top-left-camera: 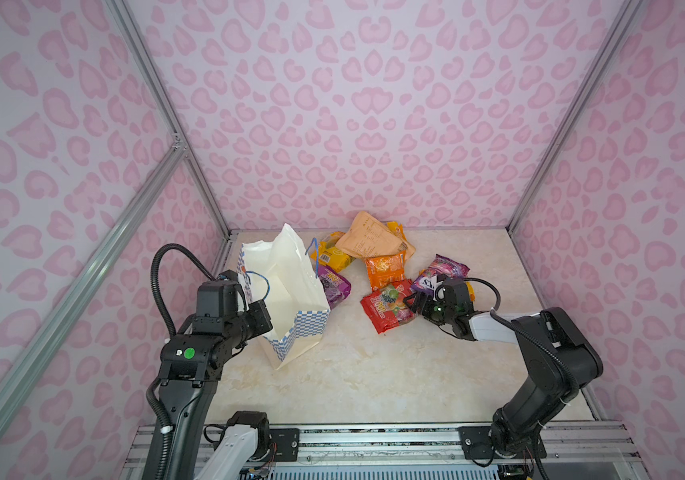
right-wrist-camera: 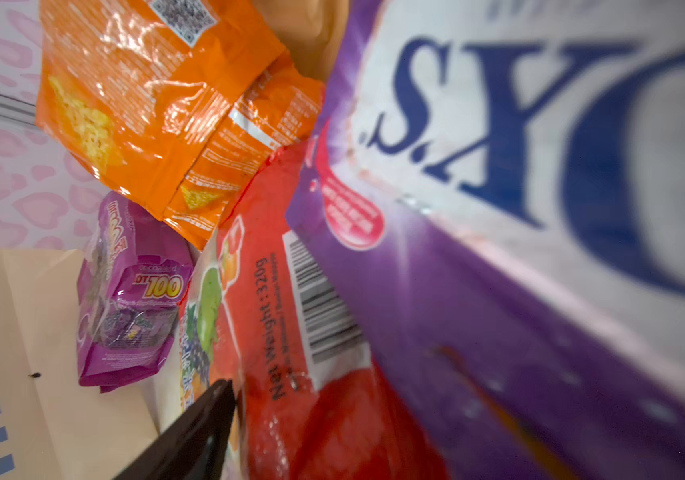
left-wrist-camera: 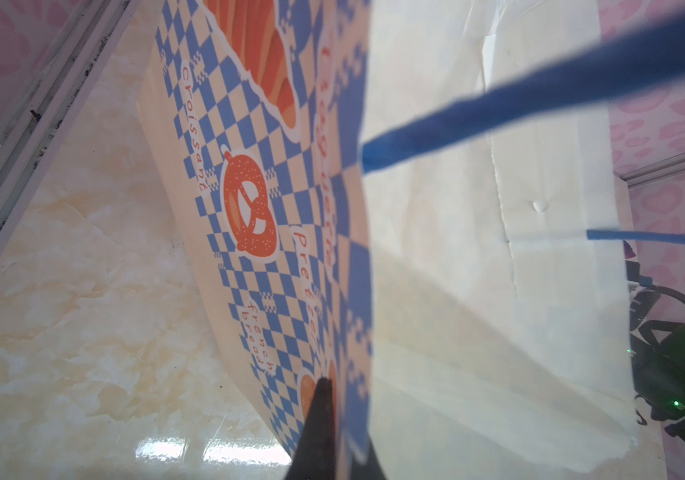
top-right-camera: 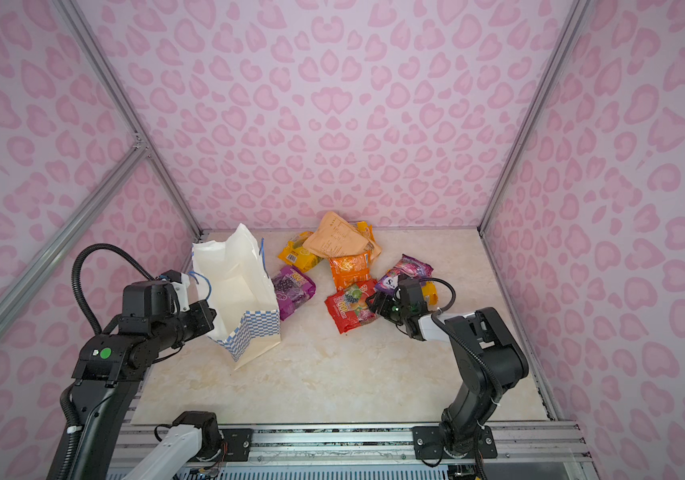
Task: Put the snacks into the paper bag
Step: 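Grasp the red 100 candy bag with the right gripper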
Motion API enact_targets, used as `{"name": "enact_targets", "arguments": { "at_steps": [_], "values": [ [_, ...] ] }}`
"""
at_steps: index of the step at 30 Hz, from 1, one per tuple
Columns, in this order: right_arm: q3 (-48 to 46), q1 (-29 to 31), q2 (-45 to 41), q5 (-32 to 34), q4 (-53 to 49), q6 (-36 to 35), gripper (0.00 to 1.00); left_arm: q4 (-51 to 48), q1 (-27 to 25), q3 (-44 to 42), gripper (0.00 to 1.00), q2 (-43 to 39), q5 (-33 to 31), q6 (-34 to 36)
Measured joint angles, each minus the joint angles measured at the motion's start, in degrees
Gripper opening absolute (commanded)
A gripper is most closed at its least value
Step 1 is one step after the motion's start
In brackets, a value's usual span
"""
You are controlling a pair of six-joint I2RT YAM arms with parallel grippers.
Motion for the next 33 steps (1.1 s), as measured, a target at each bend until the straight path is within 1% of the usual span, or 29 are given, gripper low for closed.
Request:
{"name": "enact_targets", "arguments": {
  "at_steps": [1, 4, 7, 8, 9, 12, 15, 18, 21, 24, 30, 33],
  "values": [
    [0.0, 0.5, 0.4, -0.5, 0.8, 0.6, 0.79, 0.5, 0.0, -0.1, 0.04, -0.3, 0.0, 0.0],
    [0.3, 1.5, 1.1, -0.9, 1.7, 1.6, 0.69, 1.8, 0.0, -0.5, 0.04, -0.7, 0.0, 0.2],
    [0.3, 2.0, 1.8, -0.9, 2.3, 2.3, 0.55, 2.1, 0.0, -0.5, 0.04, -0.9, 0.0, 0.2],
    [0.4, 2.1, 2.1, -0.9, 2.6, 2.3, 0.52, 2.1, 0.0, -0.5, 0.04, -1.0, 0.0, 0.2],
    [0.6, 2.3, 2.6, -0.9, 3.3, 2.4, 0.46, 2.1, 0.0, -0.5, 0.04, -1.2, 0.0, 0.2],
    [1.1, 2.6, 4.4, -1.2, 6.2, 2.5, 0.33, 2.1, 0.0, -0.7, 0.04, -2.1, 0.0, 0.4],
    [1.2, 2.8, 6.0, -2.0, 9.2, 3.3, 0.29, 2.0, 0.0, -1.0, 0.04, -2.6, -0.1, 0.4],
    [0.5, 2.9, 5.2, -1.7, 10.3, 3.4, 0.27, 1.9, 0.0, -1.0, 0.04, -2.6, -0.4, 0.4],
    [-0.5, 3.0, 1.2, -1.2, 8.7, 3.3, 0.23, 1.9, 0.0, -1.0, 0.04, -2.4, -0.4, 0.4],
    [-0.5, 3.4, -5.1, -0.5, 5.0, 2.5, 0.16, 1.8, 0.0, -1.0, 0.04, -2.3, -0.4, 0.4],
    [4.0, 7.3, -20.0, 4.4, -8.1, -3.0, 0.01, 0.7, 0.0, -0.8, 0.04, -1.5, 0.2, 0.4],
    [7.3, 8.9, -26.3, 6.8, -14.0, -5.4, 0.0, 0.4, 0.0, -0.3, 0.04, -0.8, 1.1, 0.4]
  ]
}}
